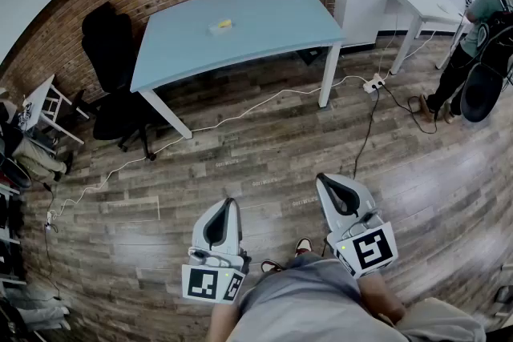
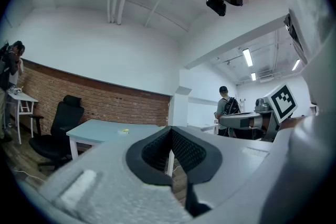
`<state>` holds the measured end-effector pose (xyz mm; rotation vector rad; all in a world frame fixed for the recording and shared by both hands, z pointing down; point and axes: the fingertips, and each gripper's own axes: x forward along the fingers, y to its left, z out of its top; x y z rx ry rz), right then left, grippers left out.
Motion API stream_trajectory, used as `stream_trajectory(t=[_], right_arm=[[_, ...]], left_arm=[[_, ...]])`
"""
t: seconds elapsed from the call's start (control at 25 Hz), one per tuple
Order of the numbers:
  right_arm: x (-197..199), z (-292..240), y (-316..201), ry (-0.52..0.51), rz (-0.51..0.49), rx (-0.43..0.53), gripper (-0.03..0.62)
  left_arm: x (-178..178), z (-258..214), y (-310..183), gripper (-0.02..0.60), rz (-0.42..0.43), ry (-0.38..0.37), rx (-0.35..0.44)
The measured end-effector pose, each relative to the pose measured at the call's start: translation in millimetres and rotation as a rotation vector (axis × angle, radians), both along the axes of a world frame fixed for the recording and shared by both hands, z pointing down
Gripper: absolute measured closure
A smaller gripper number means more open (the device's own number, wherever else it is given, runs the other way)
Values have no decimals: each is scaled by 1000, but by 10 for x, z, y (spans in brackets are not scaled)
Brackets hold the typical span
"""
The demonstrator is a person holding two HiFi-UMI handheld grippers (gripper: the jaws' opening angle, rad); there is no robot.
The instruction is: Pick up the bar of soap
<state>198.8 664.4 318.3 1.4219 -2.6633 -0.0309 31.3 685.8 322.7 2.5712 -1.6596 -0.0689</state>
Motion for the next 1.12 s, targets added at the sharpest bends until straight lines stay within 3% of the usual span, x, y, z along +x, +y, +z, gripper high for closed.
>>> stream_trajectory(t=[0.6, 0.88, 1.12], right_arm=[[427, -10, -288, -37, 60, 26, 594], [504, 90, -459, -70, -1, -1, 592], [409, 111, -663, -76, -40, -20, 592]], left_arm=[[421, -23, -466, 580, 73, 17, 21], [451, 5, -613, 580, -12, -25, 12], [326, 35, -778, 578, -85, -18, -16]])
